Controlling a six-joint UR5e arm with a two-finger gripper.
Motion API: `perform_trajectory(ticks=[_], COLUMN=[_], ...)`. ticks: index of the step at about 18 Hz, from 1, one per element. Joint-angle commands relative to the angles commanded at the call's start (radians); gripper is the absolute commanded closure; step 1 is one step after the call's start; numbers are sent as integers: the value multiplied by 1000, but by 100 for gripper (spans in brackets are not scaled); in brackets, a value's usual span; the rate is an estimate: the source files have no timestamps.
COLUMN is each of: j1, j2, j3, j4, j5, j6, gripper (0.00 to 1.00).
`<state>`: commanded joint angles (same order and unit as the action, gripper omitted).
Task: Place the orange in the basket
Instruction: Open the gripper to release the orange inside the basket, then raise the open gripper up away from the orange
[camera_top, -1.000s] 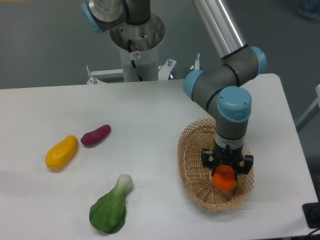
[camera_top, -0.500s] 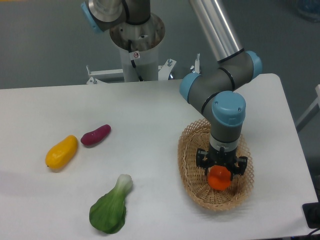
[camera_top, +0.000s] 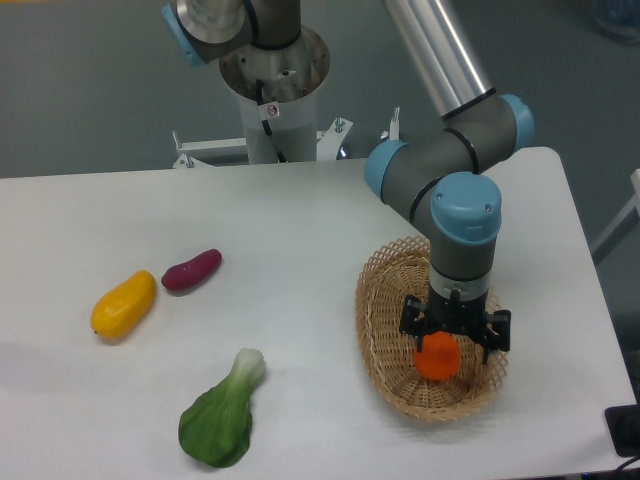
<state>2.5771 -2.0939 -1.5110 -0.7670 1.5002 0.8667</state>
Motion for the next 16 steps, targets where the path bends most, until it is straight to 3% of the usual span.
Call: perform_trajectory(ticks=[3,10,16], j1=[15,28,52], j2=[26,66,100], j3=[11,48,46], j4=[-20,-158,-186], j5=[0,0,0], j6=[37,171,278], gripper=[0,0,0])
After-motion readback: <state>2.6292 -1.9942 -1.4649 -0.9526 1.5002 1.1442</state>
